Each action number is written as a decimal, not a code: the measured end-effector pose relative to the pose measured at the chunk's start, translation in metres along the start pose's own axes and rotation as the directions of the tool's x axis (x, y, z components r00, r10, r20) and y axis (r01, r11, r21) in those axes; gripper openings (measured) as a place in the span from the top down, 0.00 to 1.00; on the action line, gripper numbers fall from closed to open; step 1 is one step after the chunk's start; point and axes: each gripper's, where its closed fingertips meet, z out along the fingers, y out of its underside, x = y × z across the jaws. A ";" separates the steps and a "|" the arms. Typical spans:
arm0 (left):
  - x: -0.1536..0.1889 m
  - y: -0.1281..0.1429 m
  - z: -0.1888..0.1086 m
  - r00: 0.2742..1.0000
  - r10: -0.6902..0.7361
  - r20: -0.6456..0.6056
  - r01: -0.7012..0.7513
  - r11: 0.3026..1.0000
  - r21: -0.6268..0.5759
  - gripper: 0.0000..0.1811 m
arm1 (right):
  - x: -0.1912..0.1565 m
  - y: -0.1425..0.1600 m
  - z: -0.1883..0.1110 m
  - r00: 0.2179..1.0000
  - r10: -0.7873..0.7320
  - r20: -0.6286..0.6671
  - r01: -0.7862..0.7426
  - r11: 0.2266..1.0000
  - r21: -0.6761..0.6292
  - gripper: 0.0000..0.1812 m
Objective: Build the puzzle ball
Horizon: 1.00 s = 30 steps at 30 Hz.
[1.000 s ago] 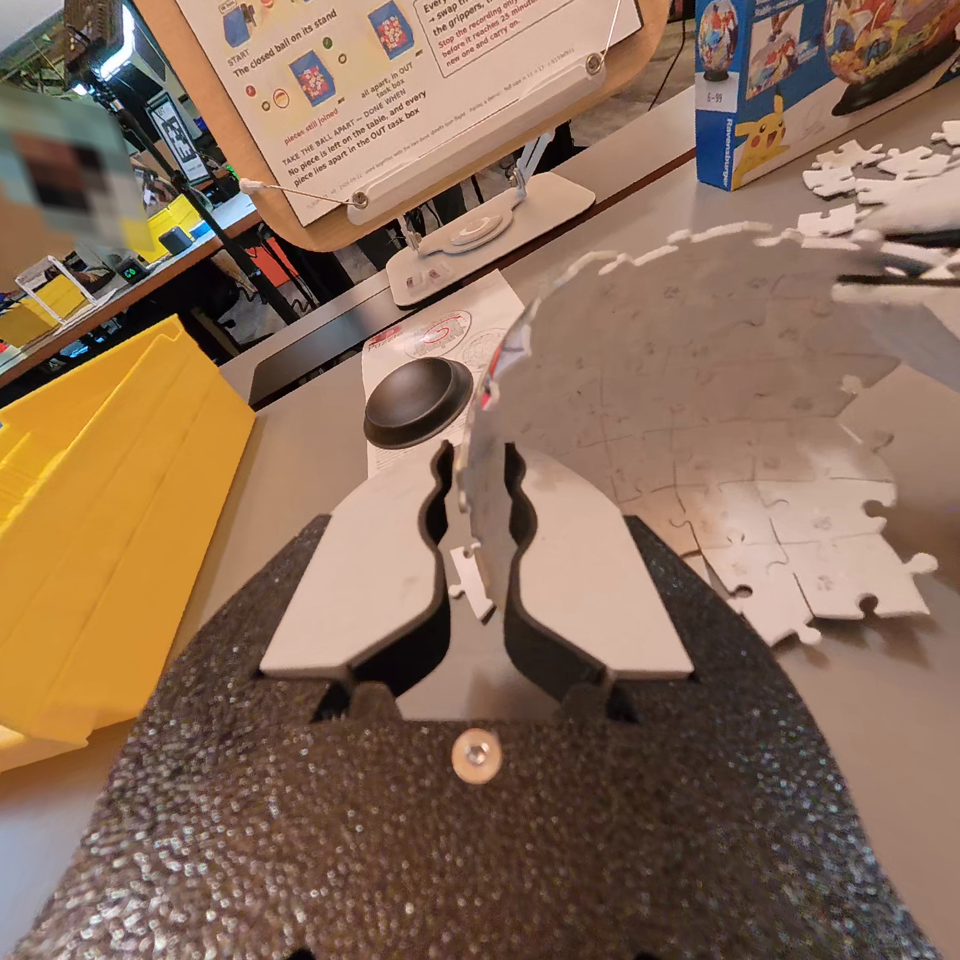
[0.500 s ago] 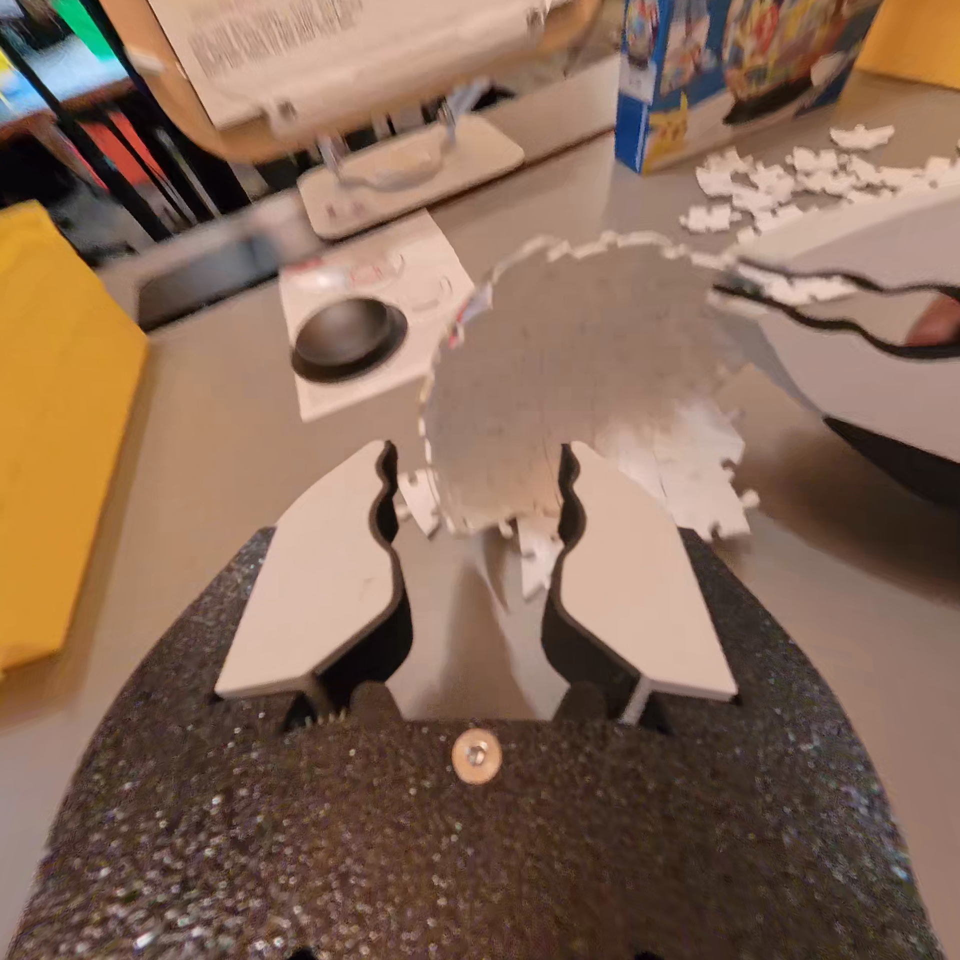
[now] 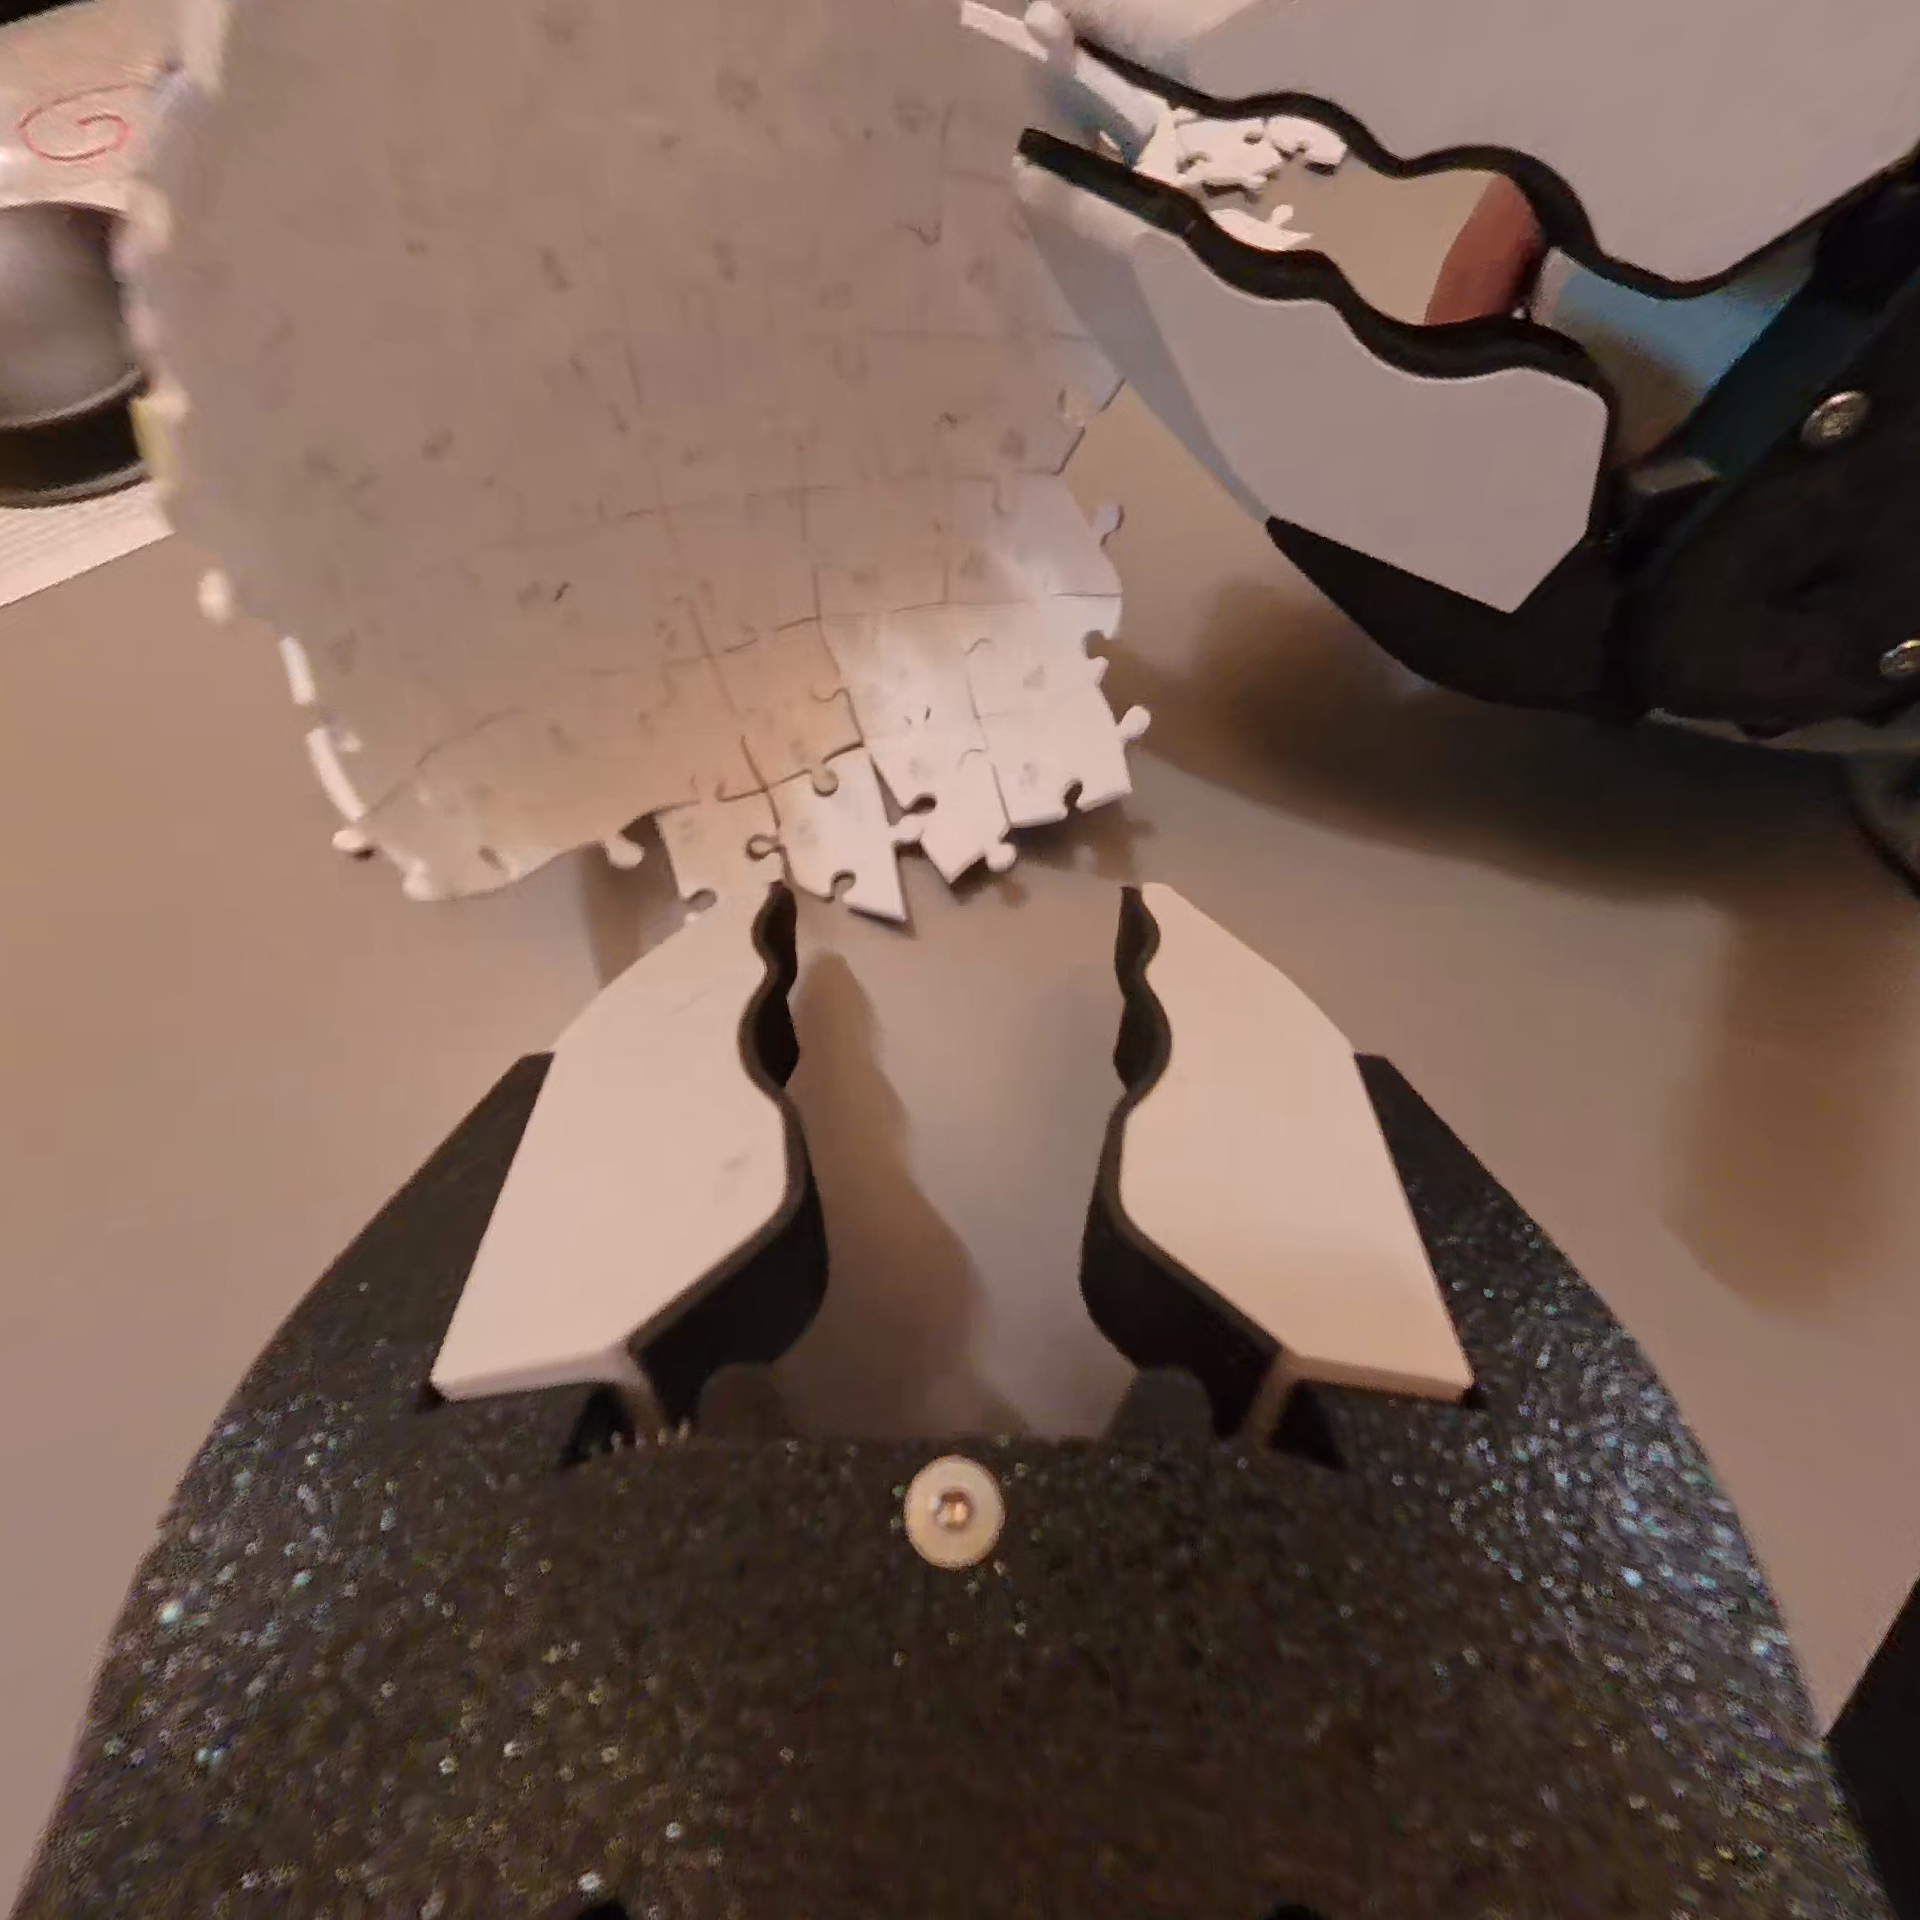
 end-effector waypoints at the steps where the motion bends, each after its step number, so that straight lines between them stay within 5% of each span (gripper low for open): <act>1: 0.003 0.000 0.003 1.000 0.002 -0.023 -0.003 1.000 -0.004 0.66 | 0.000 -0.001 0.000 1.000 -0.011 -0.002 0.011 1.000 0.005 0.96; 7: 0.015 0.005 0.013 0.992 0.047 -0.116 -0.054 0.997 -0.052 0.56 | -0.001 -0.006 -0.002 0.998 -0.061 -0.011 0.062 0.998 0.022 0.96; 30: 0.021 0.001 0.029 0.948 0.307 -0.086 -0.316 0.941 -0.124 0.51 | -0.006 -0.013 -0.005 0.996 -0.091 -0.007 0.092 0.994 0.053 0.96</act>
